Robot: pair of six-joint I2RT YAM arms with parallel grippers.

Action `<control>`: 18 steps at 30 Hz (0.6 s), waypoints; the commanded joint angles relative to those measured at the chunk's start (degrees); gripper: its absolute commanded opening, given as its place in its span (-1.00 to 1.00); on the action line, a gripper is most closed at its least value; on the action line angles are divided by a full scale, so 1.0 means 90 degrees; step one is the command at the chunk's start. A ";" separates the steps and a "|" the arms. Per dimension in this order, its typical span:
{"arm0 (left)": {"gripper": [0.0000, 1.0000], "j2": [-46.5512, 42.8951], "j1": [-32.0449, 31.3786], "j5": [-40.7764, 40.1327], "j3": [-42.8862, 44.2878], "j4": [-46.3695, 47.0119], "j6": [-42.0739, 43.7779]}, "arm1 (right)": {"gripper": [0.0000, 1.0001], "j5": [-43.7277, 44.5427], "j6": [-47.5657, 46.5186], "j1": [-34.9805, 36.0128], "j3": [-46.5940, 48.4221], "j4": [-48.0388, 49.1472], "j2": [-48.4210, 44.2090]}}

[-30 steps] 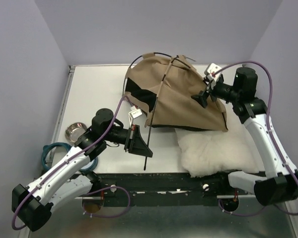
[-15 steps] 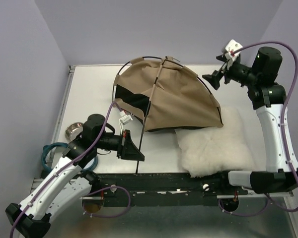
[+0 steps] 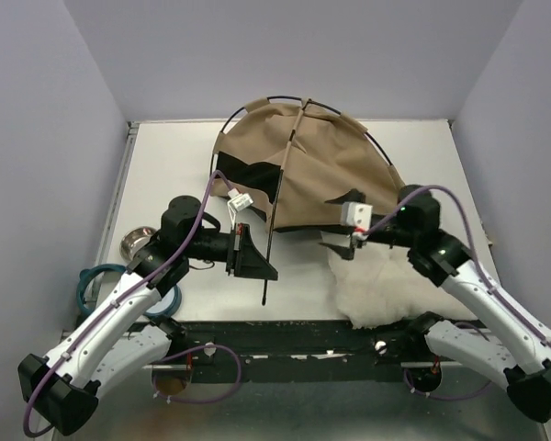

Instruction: Set up the pet tent

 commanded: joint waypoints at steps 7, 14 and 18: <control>-1.00 0.0292 0.0009 -0.0022 0.0256 0.1058 -0.0282 | 1.00 0.2045 -0.1739 0.2051 -0.1164 0.3517 0.0923; -1.00 0.0273 -0.0001 -0.0042 0.0286 0.0990 -0.0233 | 0.93 0.2165 -0.2356 0.2227 -0.1624 0.4603 0.1607; -1.00 0.0312 -0.0001 -0.0012 0.0305 0.1039 -0.0243 | 0.88 0.2358 -0.2551 0.2305 -0.1751 0.5305 0.2036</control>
